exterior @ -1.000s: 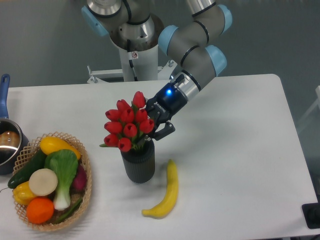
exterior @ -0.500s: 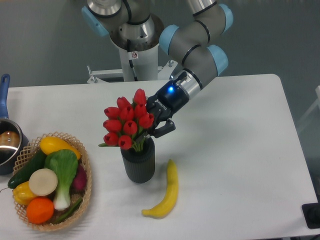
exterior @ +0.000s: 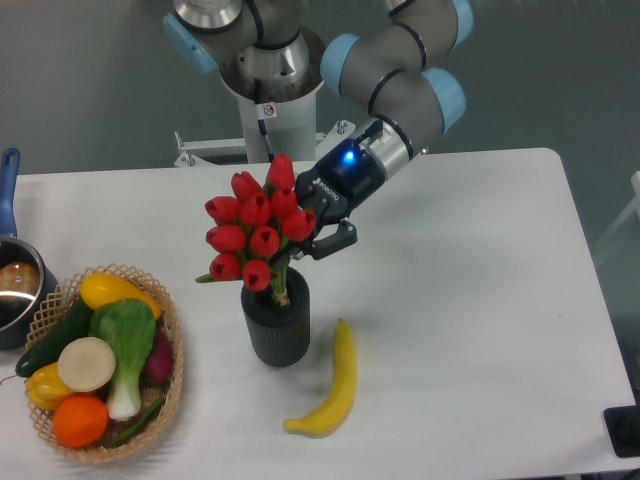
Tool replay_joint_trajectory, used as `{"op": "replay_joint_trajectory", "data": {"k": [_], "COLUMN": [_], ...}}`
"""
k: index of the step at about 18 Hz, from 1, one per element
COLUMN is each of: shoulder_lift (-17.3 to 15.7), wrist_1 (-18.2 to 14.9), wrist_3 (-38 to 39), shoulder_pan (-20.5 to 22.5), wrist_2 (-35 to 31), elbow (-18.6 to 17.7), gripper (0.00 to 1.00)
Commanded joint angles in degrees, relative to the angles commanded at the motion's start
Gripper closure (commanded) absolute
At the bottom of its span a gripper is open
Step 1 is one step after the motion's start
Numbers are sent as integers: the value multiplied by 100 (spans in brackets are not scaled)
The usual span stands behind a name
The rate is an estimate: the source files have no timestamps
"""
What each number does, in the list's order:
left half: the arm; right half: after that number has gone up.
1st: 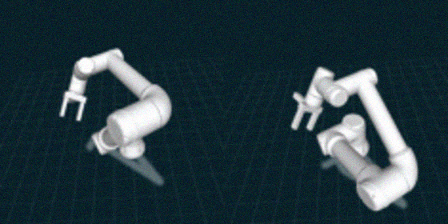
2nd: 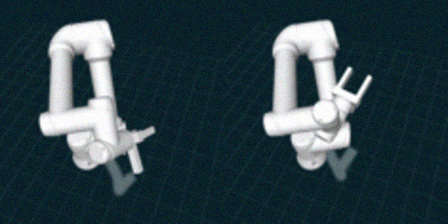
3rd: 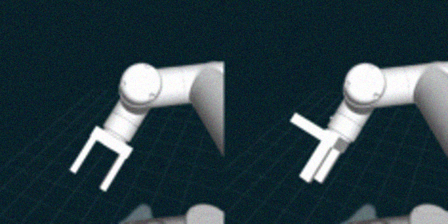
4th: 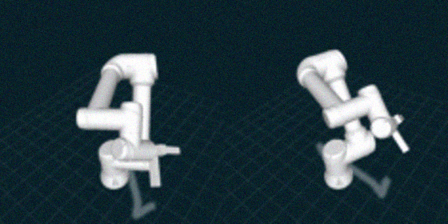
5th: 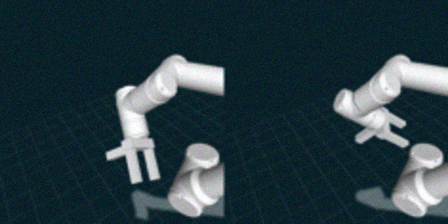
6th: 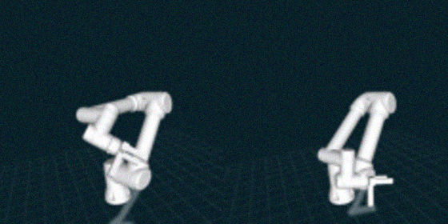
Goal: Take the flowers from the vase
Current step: 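Lift the gripped tulips straight up out of the black vase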
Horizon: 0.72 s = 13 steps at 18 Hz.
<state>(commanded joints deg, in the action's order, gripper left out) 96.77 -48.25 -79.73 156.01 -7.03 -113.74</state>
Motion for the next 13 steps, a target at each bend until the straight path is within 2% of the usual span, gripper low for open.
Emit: {"op": "replay_joint_trajectory", "data": {"k": [7, 13], "shoulder_lift": [-299, -730], "wrist_1": [0, -26], "wrist_3": [668, 1187], "shoulder_pan": [-35, -53], "wrist_2": [44, 158], "elbow": [238, 334], "gripper": [47, 47]}}
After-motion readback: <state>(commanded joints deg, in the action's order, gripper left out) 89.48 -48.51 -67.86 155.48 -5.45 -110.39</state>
